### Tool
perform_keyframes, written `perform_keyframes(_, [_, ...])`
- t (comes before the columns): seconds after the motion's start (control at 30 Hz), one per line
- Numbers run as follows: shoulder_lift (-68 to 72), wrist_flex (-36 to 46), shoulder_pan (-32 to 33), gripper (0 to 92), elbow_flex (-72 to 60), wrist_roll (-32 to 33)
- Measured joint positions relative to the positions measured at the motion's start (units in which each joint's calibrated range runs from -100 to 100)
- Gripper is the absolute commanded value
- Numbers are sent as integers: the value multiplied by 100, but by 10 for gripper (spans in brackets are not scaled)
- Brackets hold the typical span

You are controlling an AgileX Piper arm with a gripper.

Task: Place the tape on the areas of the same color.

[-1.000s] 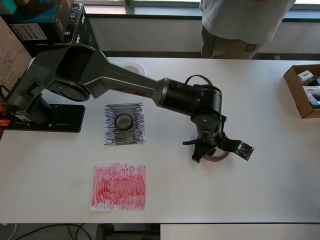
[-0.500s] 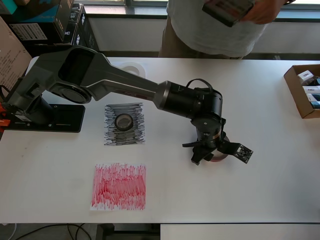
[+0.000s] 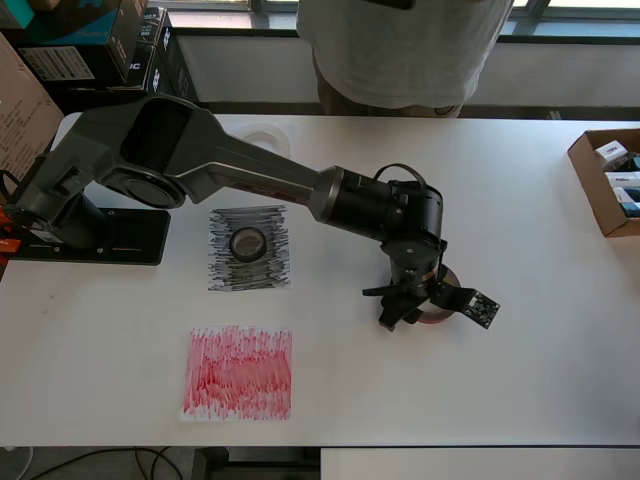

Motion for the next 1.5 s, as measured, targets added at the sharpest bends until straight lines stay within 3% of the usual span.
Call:
perform_keyframes(0.3, [101, 0, 0, 624, 11, 6])
perform_keyframes(0.63, [158, -15, 0, 474, 11, 6])
perform_keyframes(0.93, [221, 1, -99, 472, 11, 6])
perform_keyframes(1.03, [221, 1, -90, 382, 11, 6])
perform_keyframes(1.2, [221, 1, -6, 11, 11, -50])
perform_keyframes(1.5, [80, 1, -93, 0, 26, -68])
